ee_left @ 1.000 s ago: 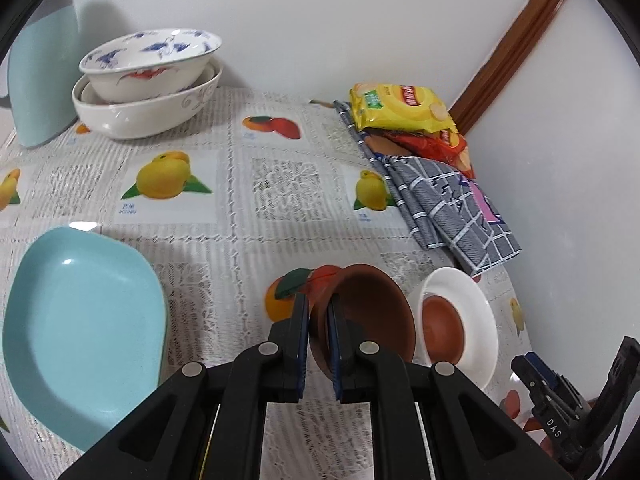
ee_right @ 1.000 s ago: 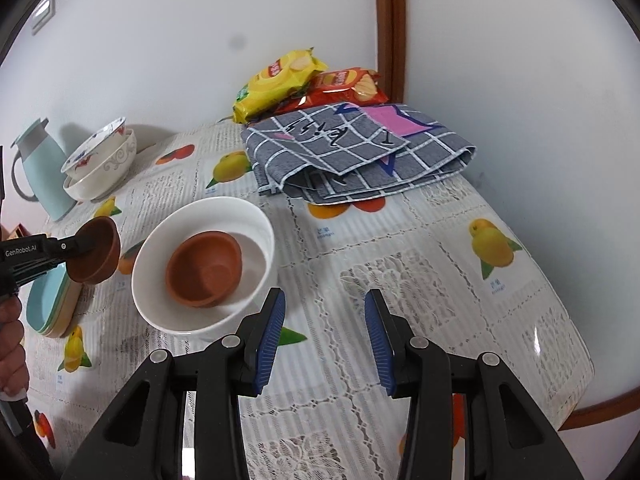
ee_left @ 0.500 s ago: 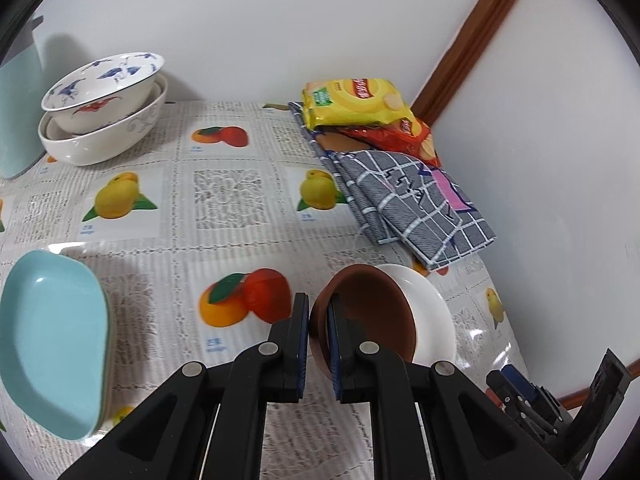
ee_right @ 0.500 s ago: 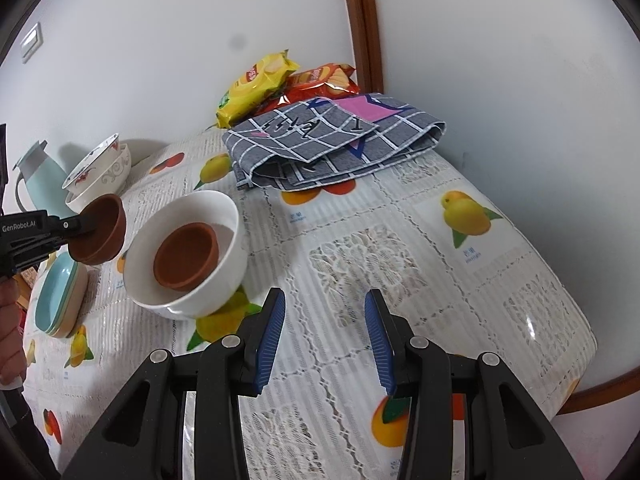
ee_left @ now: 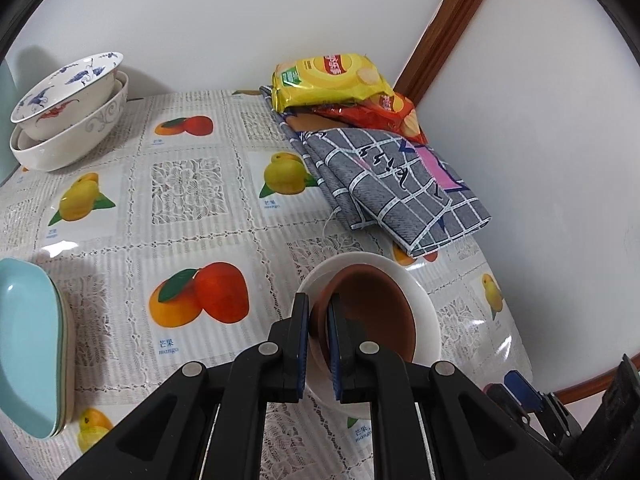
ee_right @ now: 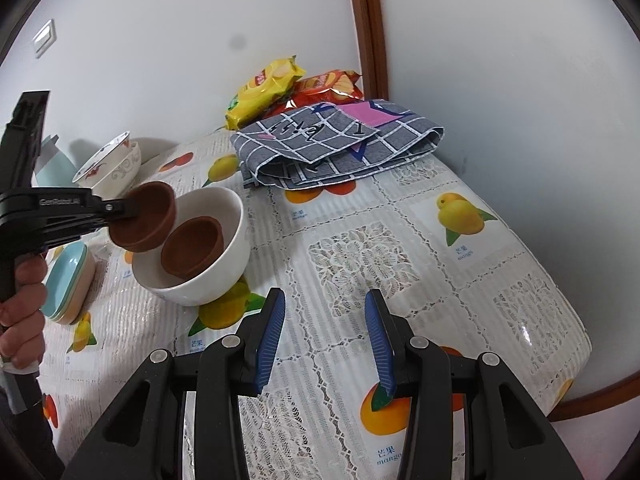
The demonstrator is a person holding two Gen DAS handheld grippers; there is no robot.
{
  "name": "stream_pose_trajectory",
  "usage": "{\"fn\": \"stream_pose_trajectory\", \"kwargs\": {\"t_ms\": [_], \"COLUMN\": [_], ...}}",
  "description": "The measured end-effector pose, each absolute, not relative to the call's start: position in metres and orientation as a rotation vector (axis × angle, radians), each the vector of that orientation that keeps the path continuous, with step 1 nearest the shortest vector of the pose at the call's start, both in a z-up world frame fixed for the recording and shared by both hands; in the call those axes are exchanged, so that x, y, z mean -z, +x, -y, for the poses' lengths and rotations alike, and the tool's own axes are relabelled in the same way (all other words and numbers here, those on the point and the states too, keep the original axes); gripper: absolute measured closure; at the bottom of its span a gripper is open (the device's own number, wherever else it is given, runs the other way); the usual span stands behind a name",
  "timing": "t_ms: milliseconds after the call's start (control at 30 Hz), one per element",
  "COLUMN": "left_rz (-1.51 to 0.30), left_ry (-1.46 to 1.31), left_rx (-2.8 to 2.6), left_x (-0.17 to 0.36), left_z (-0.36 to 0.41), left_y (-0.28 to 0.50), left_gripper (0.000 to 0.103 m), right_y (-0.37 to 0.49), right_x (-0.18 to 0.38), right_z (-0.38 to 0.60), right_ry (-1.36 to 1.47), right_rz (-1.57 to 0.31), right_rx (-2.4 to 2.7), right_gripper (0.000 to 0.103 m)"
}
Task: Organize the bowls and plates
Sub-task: 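Lower the left gripper's brown bowl onto the other inside the white bowl and open, then raise the left gripper away from the stacked bowls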
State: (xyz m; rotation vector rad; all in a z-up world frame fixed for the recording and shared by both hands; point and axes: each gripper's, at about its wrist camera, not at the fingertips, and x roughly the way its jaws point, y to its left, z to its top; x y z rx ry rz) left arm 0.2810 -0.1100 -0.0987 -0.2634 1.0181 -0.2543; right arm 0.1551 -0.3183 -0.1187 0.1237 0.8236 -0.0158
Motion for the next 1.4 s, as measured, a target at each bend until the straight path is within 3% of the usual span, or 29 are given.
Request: {"fn": "stream_pose_trajectory", "kwargs": {"t_ms": [1167, 1267, 1300, 1333, 1400], "left_rz": [-1.068, -1.076, -1.073, -1.076, -1.072], "left_ry": [-0.205, -0.206, -0.2, -0.191, -0.171], "left_rx": [0.298, 0.311, 0.322, 0.337, 0.34], "left_x": [0.129, 0.129, 0.128, 0.128, 0.125], "left_z": [0.139, 0.139, 0.14, 0.142, 0.145], "left_y": [0.29, 0.29, 0.289, 0.288, 0.283], "left_gripper": [0.093, 0.089, 0.078, 0.073, 0.072], "right_y": [0.159, 0.156, 0.155, 0.154, 0.152], "right_x": [0.132, 0.132, 0.131, 0.131, 0.13], "right_z": [0.31, 0.308, 0.308, 0.307, 0.306], "right_ry": [0.152, 0.143, 0.141, 0.138, 0.137], "right_rz": [-0.847, -0.851, -0.852, -0.852, -0.851], "right_rx": [-0.025, -0.025, -0.025, -0.023, -0.023], "right_gripper": [0.062, 0.062, 0.062, 0.062, 0.062]}}
